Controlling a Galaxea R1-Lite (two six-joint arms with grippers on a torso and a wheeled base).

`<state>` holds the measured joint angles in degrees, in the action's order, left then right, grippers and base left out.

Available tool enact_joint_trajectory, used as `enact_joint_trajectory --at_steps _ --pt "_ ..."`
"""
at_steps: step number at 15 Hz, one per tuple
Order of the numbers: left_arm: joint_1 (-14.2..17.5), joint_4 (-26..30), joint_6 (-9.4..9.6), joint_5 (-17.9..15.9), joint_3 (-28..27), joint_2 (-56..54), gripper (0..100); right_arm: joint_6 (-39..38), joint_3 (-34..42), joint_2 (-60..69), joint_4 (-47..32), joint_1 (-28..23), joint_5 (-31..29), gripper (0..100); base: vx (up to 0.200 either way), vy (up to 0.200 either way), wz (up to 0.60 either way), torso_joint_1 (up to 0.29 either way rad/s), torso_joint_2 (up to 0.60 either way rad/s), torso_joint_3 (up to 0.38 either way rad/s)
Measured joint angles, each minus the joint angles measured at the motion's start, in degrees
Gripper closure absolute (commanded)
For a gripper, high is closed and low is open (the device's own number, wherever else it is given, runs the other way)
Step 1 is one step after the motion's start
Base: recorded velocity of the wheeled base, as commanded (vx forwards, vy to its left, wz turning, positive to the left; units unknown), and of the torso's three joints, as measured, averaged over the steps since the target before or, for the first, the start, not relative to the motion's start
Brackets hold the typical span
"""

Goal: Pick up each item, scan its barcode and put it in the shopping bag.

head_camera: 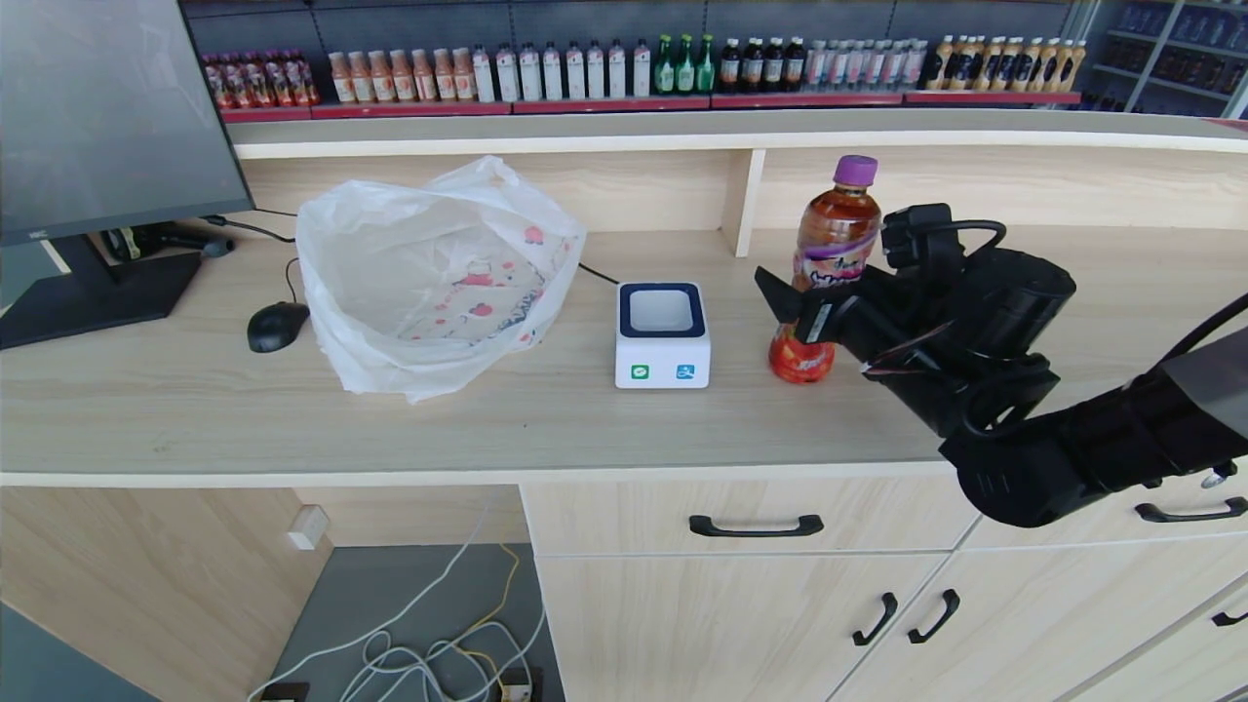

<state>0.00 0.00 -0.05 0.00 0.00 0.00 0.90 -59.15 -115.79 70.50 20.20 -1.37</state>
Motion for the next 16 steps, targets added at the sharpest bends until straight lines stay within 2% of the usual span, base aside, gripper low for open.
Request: enact_joint_trajectory --at_steps 7,8,16 --pt "0.0 0.0 -0.02 0.0 0.0 0.0 0 0.0 -2.4 -0.9 -2.6 -0.1 0.1 0 0.0 0.0 0.0 0.0 0.0 0.0" --pt "0.0 0.0 -0.02 0.0 0.0 0.0 0 0.0 -2.5 -1.0 -2.6 -0.1 0.1 100 0.0 0.0 0.0 0.0 0.0 0.0" --pt "0.0 0.0 -0.02 0.0 0.0 0.0 0 -0.1 -2.8 -1.0 -2.6 -0.5 0.1 100 0.0 0.0 0.0 0.0 0.0 0.0"
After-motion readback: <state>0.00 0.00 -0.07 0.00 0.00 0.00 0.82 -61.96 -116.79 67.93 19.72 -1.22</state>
